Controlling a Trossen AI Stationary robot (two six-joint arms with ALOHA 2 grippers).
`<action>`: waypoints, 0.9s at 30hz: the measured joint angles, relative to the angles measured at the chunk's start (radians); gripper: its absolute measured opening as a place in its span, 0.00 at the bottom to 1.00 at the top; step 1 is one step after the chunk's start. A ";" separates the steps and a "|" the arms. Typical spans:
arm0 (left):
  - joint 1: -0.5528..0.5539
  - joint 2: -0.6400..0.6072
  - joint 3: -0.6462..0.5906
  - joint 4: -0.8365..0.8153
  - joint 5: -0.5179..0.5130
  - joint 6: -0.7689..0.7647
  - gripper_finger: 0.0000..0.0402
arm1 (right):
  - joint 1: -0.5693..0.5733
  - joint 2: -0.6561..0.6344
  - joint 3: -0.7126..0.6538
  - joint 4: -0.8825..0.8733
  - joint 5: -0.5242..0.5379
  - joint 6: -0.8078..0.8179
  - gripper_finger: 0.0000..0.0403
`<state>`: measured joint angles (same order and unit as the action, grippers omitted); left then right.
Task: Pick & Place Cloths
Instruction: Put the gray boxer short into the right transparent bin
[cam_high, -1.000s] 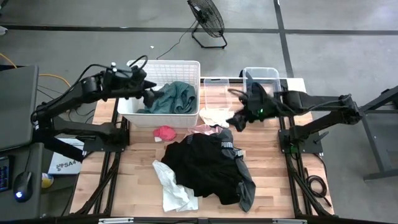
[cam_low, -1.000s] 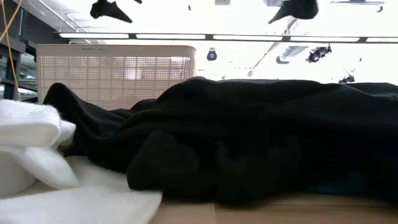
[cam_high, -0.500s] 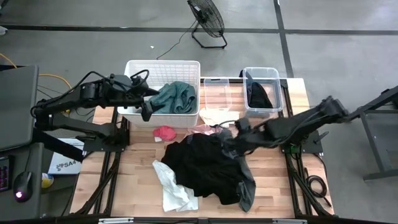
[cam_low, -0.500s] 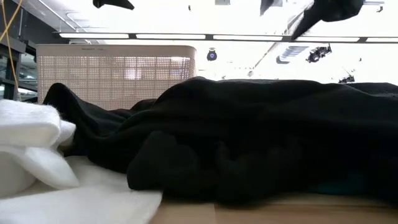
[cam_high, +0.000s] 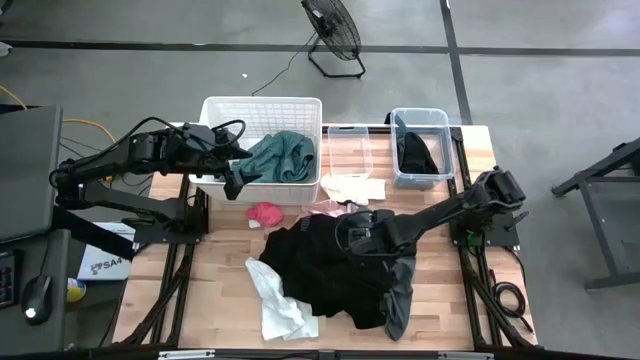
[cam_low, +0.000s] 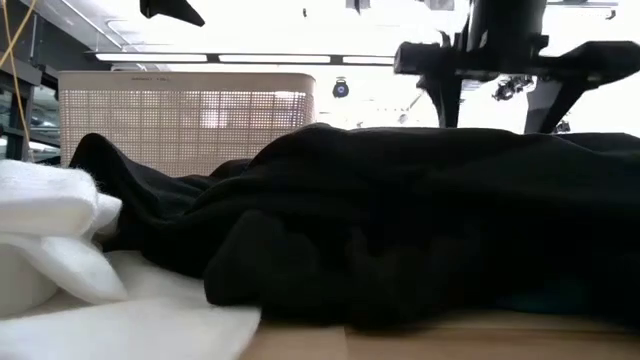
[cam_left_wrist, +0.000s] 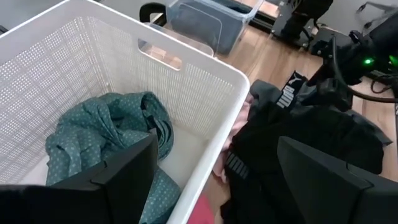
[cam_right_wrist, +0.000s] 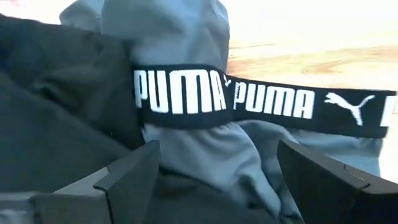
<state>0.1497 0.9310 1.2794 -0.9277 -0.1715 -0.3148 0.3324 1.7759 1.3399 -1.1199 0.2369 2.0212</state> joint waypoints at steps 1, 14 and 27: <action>0.000 0.000 0.000 0.000 0.000 0.002 0.81 | -0.006 0.009 0.000 0.004 -0.002 0.001 0.79; 0.000 0.000 0.000 -0.028 0.006 0.003 0.81 | -0.063 0.066 -0.015 0.013 -0.046 -0.015 0.65; 0.000 0.000 0.000 -0.044 0.008 -0.007 0.81 | -0.064 0.059 -0.113 0.173 -0.138 -0.059 0.37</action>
<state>0.1497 0.9310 1.2797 -0.9714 -0.1638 -0.3222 0.2687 1.8346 1.2270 -0.9467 0.0993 1.9620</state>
